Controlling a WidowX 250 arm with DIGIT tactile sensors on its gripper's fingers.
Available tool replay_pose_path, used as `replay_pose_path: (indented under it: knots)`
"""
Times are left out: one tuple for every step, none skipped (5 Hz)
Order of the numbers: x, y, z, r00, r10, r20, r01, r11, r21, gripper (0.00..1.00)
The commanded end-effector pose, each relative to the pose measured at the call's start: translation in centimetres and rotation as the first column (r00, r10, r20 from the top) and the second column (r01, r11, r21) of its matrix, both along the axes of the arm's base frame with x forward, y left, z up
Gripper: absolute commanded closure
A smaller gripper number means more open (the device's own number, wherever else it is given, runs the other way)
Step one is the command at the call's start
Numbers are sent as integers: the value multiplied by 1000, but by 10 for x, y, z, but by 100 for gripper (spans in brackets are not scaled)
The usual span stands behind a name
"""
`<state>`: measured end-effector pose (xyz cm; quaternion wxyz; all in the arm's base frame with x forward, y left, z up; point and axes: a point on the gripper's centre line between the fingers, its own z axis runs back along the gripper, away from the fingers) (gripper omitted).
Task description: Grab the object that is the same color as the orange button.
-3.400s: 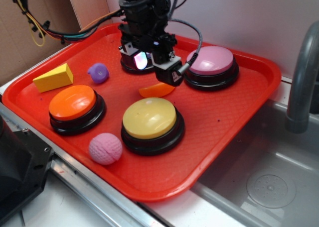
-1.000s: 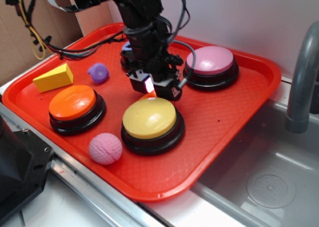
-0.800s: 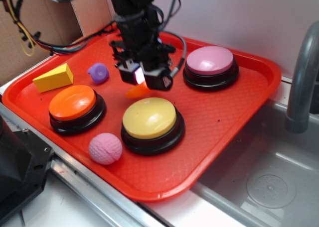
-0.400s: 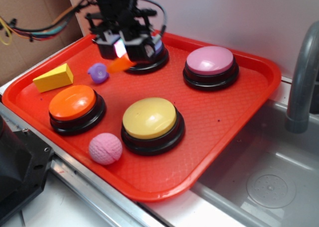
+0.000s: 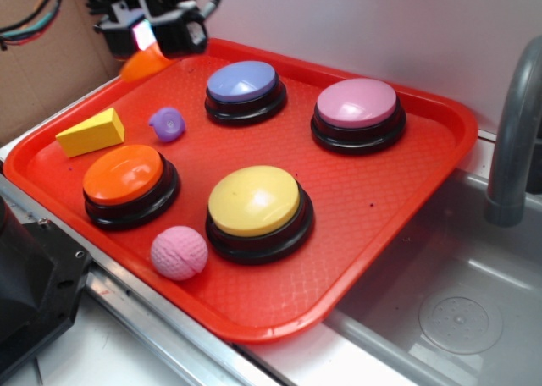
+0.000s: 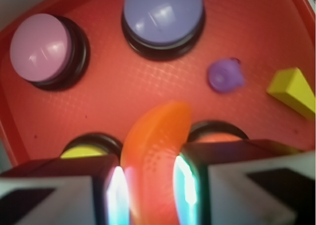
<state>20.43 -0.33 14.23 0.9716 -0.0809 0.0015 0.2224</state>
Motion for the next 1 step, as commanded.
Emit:
replay_pose_path:
  knots:
    - [1,5,25,1000,2,-12,-2,999,51,100]
